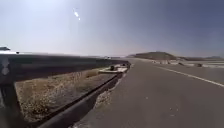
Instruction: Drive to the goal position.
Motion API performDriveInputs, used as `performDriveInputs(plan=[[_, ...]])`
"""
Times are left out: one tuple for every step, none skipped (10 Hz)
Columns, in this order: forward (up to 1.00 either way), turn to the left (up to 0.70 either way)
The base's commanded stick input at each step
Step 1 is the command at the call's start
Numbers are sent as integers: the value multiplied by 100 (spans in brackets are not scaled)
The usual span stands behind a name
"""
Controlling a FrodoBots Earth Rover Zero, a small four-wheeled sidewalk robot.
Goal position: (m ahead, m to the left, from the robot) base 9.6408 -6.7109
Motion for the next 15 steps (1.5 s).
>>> performDriveInputs(plan=[[0, 0], [0, 0], [0, 0], [0, 0], [0, 0], [0, 0], [0, 0], [0, 0], [0, 0], [0, -21], [0, -43], [0, -50], [0, -50], [0, -50], [0, -50]])
